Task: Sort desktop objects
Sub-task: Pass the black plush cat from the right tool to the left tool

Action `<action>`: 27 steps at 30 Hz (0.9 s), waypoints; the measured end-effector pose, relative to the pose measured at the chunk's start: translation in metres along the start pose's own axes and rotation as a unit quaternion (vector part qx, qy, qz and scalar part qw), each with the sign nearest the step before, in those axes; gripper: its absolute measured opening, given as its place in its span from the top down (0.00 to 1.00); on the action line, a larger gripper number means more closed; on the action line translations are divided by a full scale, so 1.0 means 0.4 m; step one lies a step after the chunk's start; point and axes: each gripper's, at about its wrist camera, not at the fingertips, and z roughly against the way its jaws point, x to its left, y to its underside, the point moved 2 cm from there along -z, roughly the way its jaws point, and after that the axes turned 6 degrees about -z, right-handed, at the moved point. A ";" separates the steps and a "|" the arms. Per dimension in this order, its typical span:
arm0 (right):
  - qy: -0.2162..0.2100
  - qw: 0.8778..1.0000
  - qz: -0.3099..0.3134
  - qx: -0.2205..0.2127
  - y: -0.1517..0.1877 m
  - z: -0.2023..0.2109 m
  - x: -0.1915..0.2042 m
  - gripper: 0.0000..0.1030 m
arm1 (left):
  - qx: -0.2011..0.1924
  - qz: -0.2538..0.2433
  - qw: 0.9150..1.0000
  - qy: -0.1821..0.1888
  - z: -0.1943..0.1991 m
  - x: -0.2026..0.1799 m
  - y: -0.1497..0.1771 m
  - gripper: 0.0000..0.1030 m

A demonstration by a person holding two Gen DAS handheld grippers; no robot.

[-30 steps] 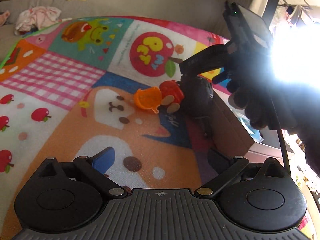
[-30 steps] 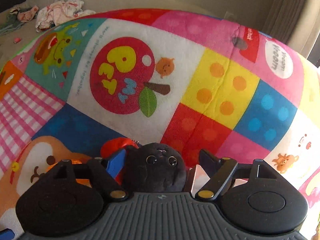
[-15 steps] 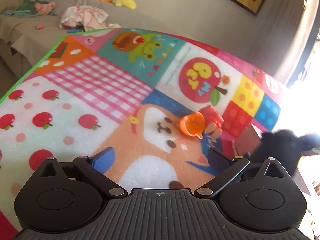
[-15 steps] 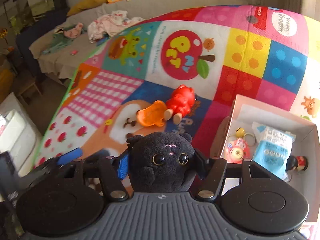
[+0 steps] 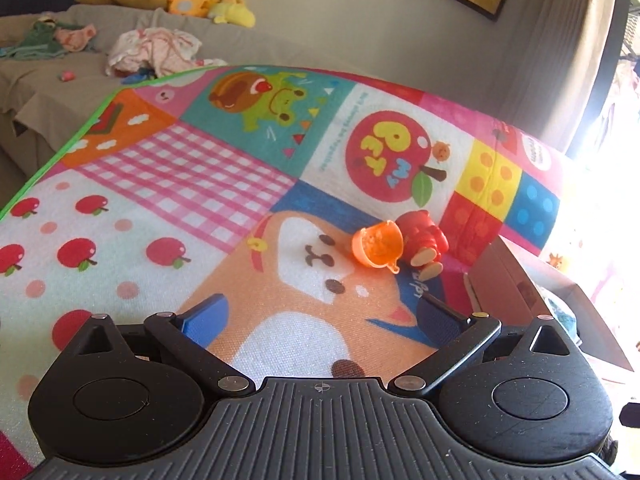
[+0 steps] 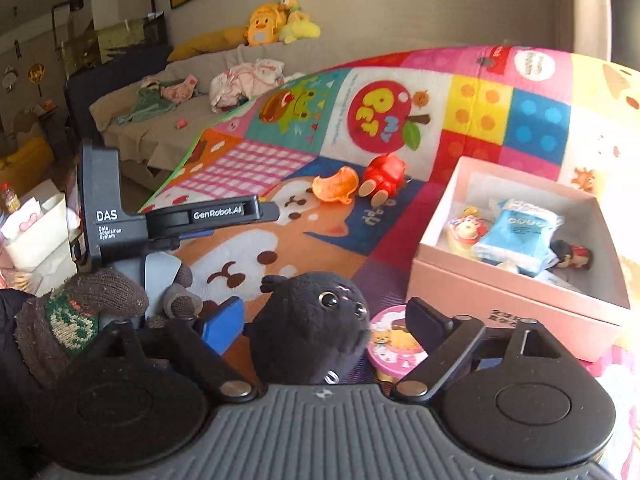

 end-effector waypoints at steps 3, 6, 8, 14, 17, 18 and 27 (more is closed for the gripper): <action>0.049 0.999 -0.006 -0.018 0.035 0.039 -0.051 0.00 | 0.002 -0.010 1.000 0.006 0.003 -0.006 -0.003 0.00; 0.101 0.994 -0.032 -0.008 0.081 0.045 -0.118 0.00 | -0.008 -0.025 1.000 0.011 0.036 -0.018 -0.018 0.00; 0.125 0.990 -0.065 0.000 0.107 0.040 -0.164 0.00 | -0.018 -0.036 0.999 0.026 0.075 -0.034 -0.037 0.00; 0.173 0.969 -0.175 -0.003 0.166 0.003 -0.279 0.00 | -0.017 -0.178 0.976 0.122 0.195 -0.168 -0.036 0.00; 0.177 0.964 -0.199 0.000 0.174 -0.009 -0.299 0.00 | 0.022 -0.249 0.955 0.162 0.214 -0.236 0.019 0.00; 0.175 0.964 -0.200 -0.006 0.175 -0.005 -0.299 0.00 | 0.036 -0.272 0.946 0.173 0.218 -0.258 0.048 0.00; 0.178 0.964 -0.200 -0.001 0.177 -0.013 -0.296 0.00 | 0.044 -0.322 0.940 0.108 0.187 -0.274 0.097 0.00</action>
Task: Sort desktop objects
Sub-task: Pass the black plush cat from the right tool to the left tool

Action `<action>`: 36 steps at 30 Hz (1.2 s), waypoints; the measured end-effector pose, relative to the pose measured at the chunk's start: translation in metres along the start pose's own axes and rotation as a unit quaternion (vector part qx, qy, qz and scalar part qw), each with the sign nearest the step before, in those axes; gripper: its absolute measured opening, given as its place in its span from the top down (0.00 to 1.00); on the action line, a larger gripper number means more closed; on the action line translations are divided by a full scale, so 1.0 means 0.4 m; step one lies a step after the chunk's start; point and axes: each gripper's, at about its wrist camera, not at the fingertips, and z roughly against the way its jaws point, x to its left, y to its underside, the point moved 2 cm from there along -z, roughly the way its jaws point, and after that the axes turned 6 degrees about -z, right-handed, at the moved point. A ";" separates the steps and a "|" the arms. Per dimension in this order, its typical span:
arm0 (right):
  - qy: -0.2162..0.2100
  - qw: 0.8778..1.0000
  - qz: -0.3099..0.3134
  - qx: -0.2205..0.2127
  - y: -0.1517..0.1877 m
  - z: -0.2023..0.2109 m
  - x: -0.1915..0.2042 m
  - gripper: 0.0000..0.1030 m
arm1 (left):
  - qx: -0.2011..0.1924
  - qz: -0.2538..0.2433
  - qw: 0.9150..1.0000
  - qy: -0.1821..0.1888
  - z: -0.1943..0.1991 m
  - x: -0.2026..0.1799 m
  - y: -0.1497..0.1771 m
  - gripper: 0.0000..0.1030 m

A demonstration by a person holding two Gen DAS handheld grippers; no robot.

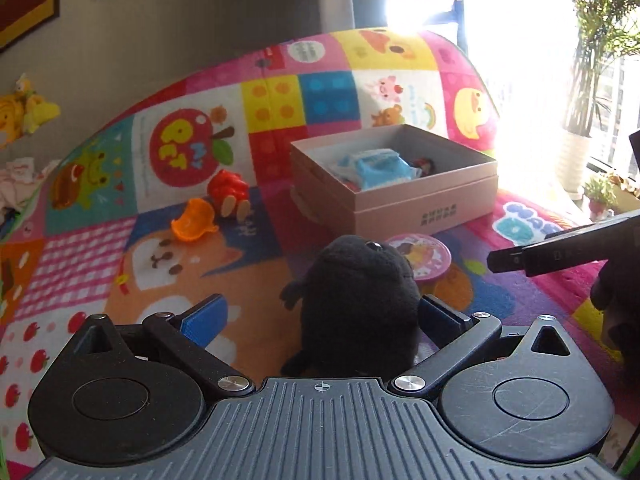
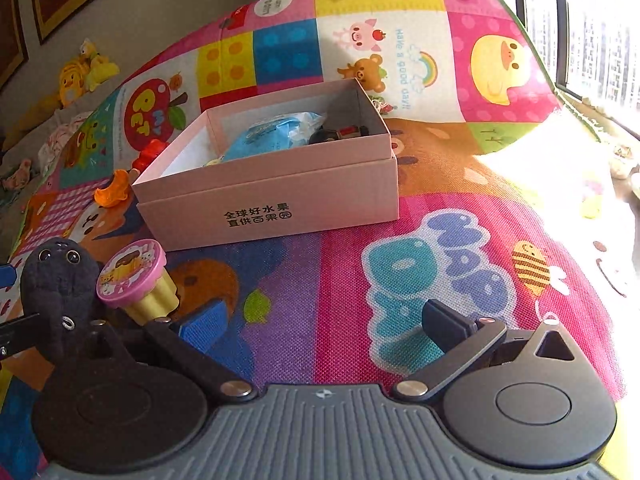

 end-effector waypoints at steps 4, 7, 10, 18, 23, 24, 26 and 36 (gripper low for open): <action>0.006 1.000 0.005 0.000 0.001 -0.003 0.006 0.00 | -0.015 0.041 0.998 -0.056 0.000 0.081 -0.021 0.00; 0.011 1.000 0.009 0.001 0.002 -0.005 0.009 0.00 | -0.012 0.061 0.993 -0.096 -0.012 0.127 -0.024 0.00; 0.015 1.000 0.013 0.002 0.002 -0.008 0.012 0.00 | 0.001 0.085 0.990 -0.116 -0.030 0.169 -0.017 0.00; 0.025 0.999 0.024 0.004 0.005 -0.011 0.021 0.00 | 0.016 0.159 0.979 -0.130 -0.015 0.252 0.016 0.00; 0.035 0.999 0.038 0.010 0.008 -0.018 0.031 0.00 | -0.011 0.171 0.985 -0.012 0.027 0.221 0.019 0.00; 0.037 0.998 0.041 0.011 0.009 -0.019 0.033 0.00 | -0.011 0.156 0.988 0.010 0.027 0.195 0.018 0.00; 0.039 0.998 0.046 0.013 0.010 -0.020 0.036 0.00 | -0.010 0.122 0.992 0.030 0.021 0.145 0.019 0.00; 0.046 0.997 0.058 0.018 0.013 -0.024 0.044 0.00 | 0.046 0.025 0.996 -0.071 -0.079 0.033 0.058 0.00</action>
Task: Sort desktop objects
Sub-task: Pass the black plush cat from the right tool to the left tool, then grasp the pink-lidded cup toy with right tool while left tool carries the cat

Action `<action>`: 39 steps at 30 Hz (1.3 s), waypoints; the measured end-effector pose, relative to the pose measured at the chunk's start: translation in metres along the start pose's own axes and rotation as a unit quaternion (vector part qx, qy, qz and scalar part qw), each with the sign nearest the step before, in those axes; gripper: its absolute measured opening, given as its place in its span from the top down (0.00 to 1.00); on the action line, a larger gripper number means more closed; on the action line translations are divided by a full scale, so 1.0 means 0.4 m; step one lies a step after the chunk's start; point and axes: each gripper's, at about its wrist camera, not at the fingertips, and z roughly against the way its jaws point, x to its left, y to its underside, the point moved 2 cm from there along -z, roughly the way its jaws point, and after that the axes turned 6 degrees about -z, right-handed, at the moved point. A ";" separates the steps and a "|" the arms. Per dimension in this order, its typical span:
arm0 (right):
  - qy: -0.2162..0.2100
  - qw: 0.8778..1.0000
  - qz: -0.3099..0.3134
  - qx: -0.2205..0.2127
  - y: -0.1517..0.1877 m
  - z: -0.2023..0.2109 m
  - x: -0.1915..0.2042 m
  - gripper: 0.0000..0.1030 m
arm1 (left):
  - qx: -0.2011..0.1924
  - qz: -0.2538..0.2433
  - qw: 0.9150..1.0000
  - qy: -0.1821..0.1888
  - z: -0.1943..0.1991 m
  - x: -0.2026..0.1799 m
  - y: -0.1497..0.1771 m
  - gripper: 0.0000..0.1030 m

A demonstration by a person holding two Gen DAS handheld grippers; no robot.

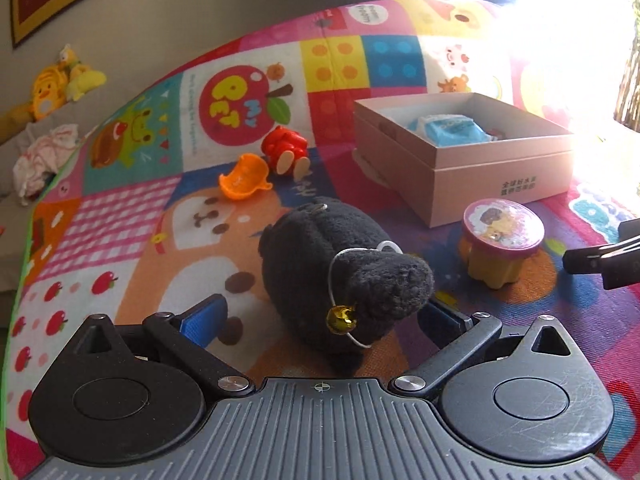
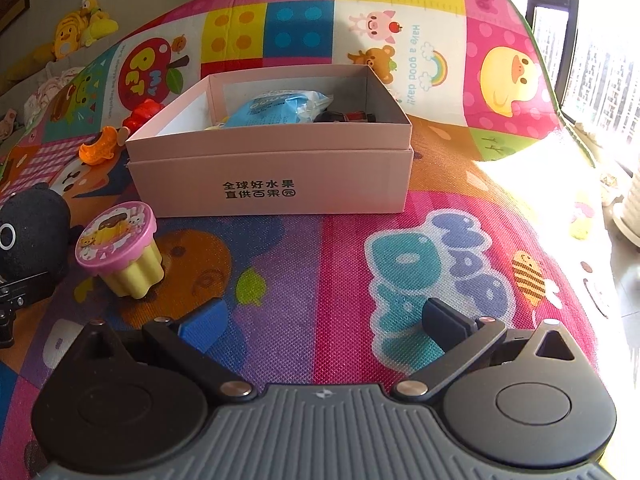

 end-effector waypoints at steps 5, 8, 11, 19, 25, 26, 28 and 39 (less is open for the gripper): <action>-0.003 1.000 0.009 0.000 0.001 0.001 0.003 0.00 | 0.007 0.004 0.999 -0.039 -0.004 0.061 0.007 0.00; -0.014 1.000 0.024 0.002 0.004 0.004 0.014 0.00 | 0.014 0.014 0.998 -0.064 -0.011 0.099 0.012 0.00; -0.028 0.999 0.022 0.007 -0.002 0.008 0.006 0.00 | 0.023 0.028 0.997 -0.070 -0.019 0.113 0.022 0.00; -0.044 0.996 -0.063 -0.052 -0.129 0.043 -0.105 0.00 | 0.002 0.093 0.994 0.060 -0.001 0.091 0.032 0.00; -0.071 0.986 -0.130 -0.077 -0.234 -0.001 -0.155 0.00 | -0.009 0.083 0.995 0.061 0.005 0.070 0.029 0.00; -0.070 0.986 -0.135 -0.073 -0.247 -0.018 -0.153 0.00 | -0.008 0.085 0.994 0.062 0.002 0.071 0.029 0.00; -0.069 0.986 -0.139 -0.062 -0.263 -0.055 -0.142 0.00 | -0.006 0.088 0.994 0.063 0.000 0.072 0.029 0.00; -0.136 0.983 -0.123 -0.020 -0.267 -0.095 -0.034 0.00 | 0.004 0.113 0.991 0.069 -0.008 0.089 0.035 0.00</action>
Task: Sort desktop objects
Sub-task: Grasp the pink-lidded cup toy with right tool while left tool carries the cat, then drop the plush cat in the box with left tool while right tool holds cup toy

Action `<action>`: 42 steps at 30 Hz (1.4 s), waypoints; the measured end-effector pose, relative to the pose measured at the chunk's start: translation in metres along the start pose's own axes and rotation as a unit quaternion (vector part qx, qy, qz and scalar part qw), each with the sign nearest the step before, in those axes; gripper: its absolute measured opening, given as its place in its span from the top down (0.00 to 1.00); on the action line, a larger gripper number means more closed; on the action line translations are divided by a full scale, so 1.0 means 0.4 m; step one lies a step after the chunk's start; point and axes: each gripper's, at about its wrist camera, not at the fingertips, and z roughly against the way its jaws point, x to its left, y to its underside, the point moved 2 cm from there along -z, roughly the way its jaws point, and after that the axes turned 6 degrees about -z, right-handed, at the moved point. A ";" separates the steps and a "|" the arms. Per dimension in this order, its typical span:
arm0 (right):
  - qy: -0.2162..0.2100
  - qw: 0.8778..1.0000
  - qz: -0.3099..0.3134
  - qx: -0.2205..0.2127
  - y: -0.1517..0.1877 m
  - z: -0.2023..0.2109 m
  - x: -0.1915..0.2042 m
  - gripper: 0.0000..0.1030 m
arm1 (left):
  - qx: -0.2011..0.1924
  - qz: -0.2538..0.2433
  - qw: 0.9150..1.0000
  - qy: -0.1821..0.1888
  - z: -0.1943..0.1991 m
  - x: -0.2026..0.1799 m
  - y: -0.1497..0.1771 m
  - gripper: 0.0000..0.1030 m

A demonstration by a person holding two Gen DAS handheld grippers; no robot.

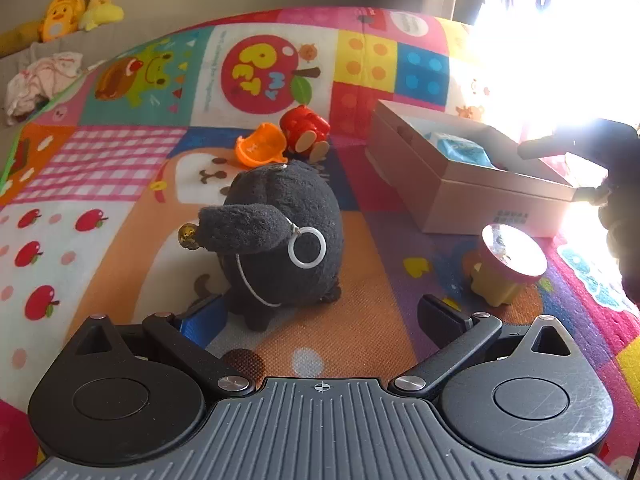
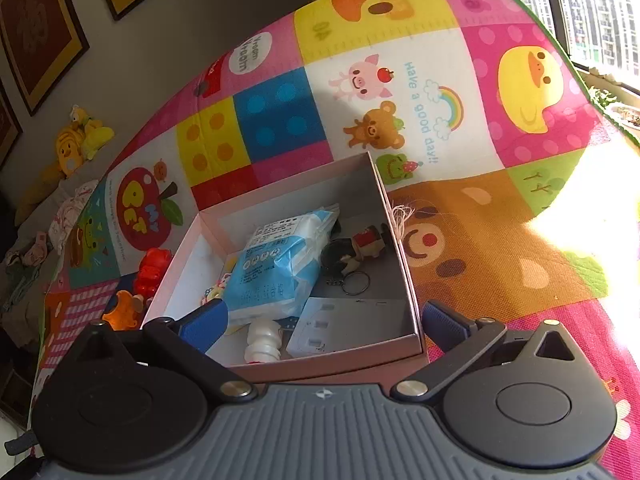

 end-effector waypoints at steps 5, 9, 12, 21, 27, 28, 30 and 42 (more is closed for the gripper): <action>-0.039 0.996 0.079 -0.025 0.046 0.069 0.077 0.00 | 0.000 0.004 1.000 -0.005 0.001 0.002 0.000 0.00; -0.066 0.981 0.179 -0.017 0.122 0.124 0.153 0.00 | 0.009 0.006 1.000 -0.013 -0.005 0.002 -0.002 0.00; -0.051 0.967 0.250 0.011 0.209 0.115 0.204 0.00 | 0.016 -0.005 1.000 -0.020 -0.008 -0.006 -0.002 0.00; -0.026 0.950 0.311 0.020 0.301 0.060 0.259 0.18 | 0.033 -0.028 0.998 -0.036 -0.021 -0.019 0.000 0.00; -0.003 0.953 0.303 0.024 0.287 0.052 0.243 0.42 | 0.045 -0.047 0.997 -0.040 -0.027 -0.027 0.000 0.00; -0.001 0.954 0.300 0.030 0.285 0.051 0.239 0.46 | 0.046 -0.048 0.997 -0.041 -0.028 -0.028 -0.001 0.00; 0.004 0.956 0.293 0.026 0.283 0.061 0.230 0.46 | 0.045 -0.043 0.997 -0.037 -0.024 -0.028 -0.001 0.00; 0.017 0.959 0.280 0.024 0.305 0.171 0.168 0.46 | -0.006 -0.050 0.994 -0.099 -0.038 -0.003 -0.078 0.04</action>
